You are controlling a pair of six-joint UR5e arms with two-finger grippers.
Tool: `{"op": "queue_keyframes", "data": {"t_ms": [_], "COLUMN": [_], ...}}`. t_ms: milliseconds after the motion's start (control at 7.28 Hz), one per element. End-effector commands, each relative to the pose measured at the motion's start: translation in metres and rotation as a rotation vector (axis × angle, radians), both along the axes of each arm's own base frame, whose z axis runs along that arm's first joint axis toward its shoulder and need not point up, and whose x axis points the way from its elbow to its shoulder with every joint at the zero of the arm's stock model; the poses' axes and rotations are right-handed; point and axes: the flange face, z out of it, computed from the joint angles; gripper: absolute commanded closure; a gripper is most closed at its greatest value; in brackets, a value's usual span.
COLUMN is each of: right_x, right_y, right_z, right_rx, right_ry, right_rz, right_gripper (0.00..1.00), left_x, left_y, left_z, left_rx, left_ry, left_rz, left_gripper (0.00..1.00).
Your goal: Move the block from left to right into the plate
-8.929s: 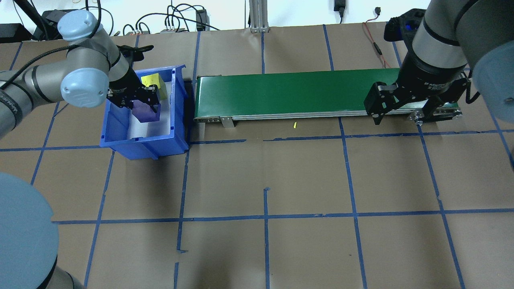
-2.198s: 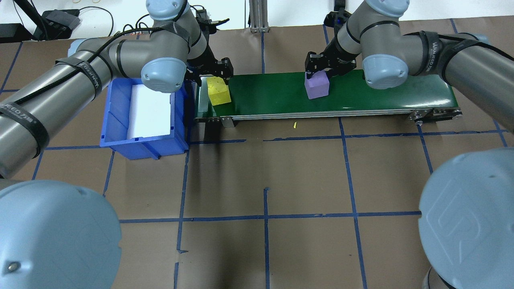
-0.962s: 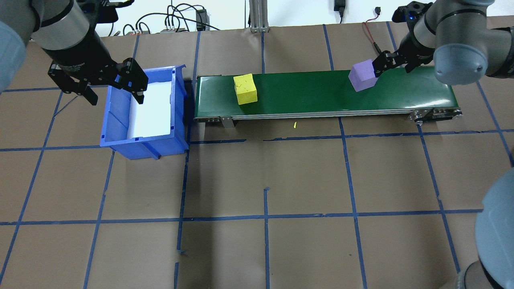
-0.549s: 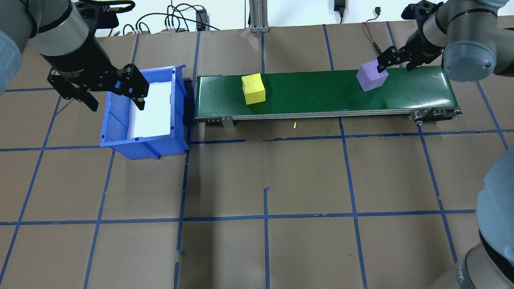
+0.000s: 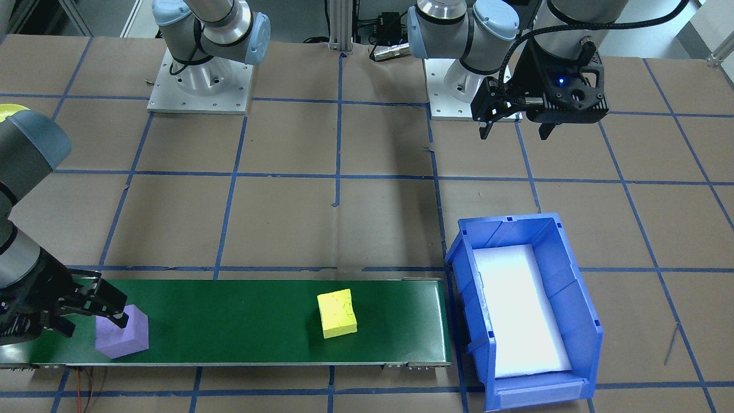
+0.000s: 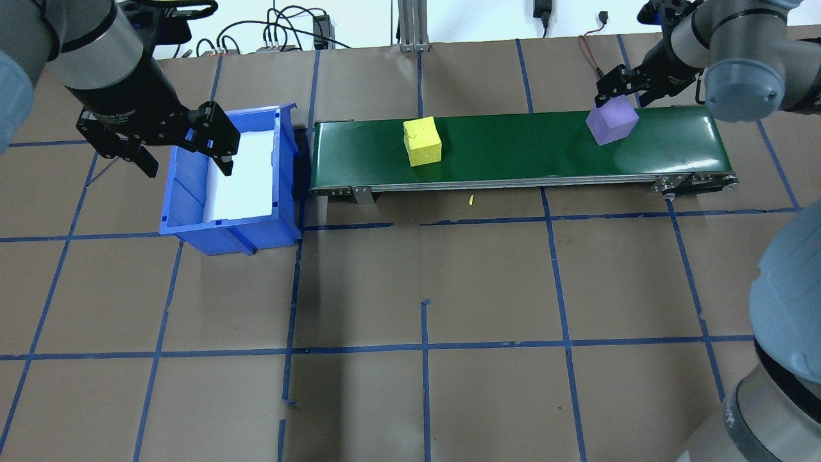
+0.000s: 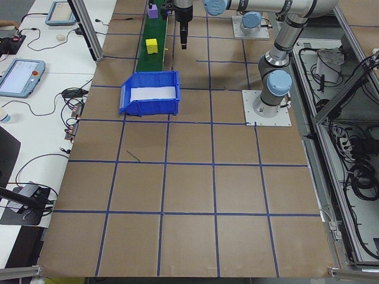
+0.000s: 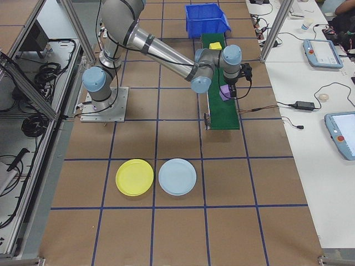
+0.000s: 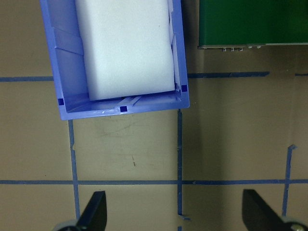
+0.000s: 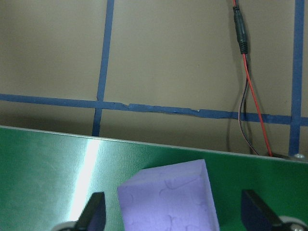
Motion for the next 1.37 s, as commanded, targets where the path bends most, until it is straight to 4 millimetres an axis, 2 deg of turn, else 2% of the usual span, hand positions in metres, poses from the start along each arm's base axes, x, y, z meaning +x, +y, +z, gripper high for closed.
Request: {"op": "queue_keyframes", "data": {"t_ms": [0, 137, 275, 412, 549, 687, 962, 1236], "right_x": [-0.002, -0.01, -0.029, -0.067, -0.114, -0.163, -0.285, -0.375], "right_y": [0.004, 0.005, 0.007, 0.013, 0.031, 0.052, 0.114, 0.2], "right_z": [-0.019, -0.015, 0.002, 0.025, 0.049, 0.061, 0.043, 0.004], "right_rx": [0.031, 0.041, 0.019, -0.014, -0.008, 0.003, 0.06, 0.121], "right_ry": [0.012, 0.103, 0.229, 0.312, 0.398, 0.447, 0.458, 0.39], "right_rz": [0.01, 0.041, 0.169, 0.273, 0.32, 0.37, 0.431, 0.392], "right_gripper": [0.29, 0.71, 0.8, 0.79, 0.79, 0.78, 0.77, 0.74], "left_x": [0.0, -0.001, 0.0, 0.0, 0.0, -0.001, 0.0, 0.0], "left_y": [0.0, 0.0, -0.001, -0.001, -0.001, 0.0, 0.0, 0.0], "left_z": [0.002, -0.001, 0.0, 0.001, 0.002, 0.003, 0.004, 0.004], "left_rx": [-0.003, 0.0, -0.001, -0.005, -0.006, -0.006, -0.007, -0.007], "left_ry": [-0.001, 0.004, -0.001, 0.001, 0.002, -0.001, -0.007, -0.007], "left_rz": [0.0, 0.003, 0.003, 0.005, 0.005, 0.002, 0.002, 0.003], "left_gripper": [0.0, 0.0, 0.0, 0.0, 0.0, 0.0, 0.0, 0.0]}}
